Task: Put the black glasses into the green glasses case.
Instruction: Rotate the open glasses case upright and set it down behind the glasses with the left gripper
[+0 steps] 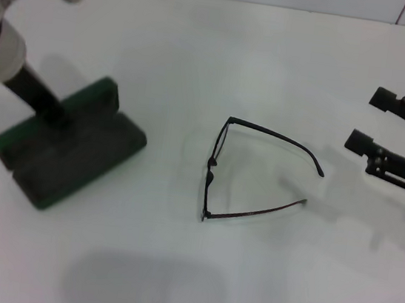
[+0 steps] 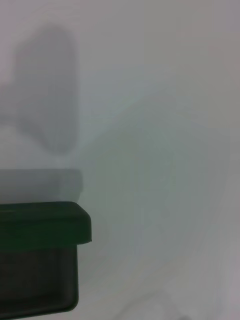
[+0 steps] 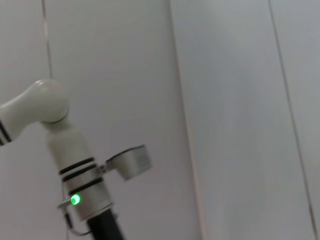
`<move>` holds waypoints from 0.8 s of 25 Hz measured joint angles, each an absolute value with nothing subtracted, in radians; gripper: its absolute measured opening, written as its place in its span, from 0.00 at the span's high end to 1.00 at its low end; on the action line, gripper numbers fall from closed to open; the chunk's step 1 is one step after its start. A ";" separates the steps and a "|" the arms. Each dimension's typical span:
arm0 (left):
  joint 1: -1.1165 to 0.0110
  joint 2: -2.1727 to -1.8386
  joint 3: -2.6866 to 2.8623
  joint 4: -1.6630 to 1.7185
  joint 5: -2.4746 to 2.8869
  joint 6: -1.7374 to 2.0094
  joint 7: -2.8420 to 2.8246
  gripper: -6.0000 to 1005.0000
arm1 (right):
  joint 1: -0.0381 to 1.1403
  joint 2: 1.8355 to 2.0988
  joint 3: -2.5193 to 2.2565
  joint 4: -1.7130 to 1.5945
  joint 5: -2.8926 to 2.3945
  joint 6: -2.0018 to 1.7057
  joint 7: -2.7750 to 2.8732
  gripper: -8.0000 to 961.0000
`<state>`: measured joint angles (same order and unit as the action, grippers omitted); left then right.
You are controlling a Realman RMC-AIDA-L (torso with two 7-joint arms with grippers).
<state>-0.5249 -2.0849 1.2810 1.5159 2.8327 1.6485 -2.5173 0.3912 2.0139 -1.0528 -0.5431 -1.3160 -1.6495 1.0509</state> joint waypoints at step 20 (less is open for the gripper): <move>-0.859 -2.091 1.520 1.188 2.827 1.233 -2.192 0.79 | 0.402 2.023 -1.155 -0.542 -1.425 -1.968 1.051 0.19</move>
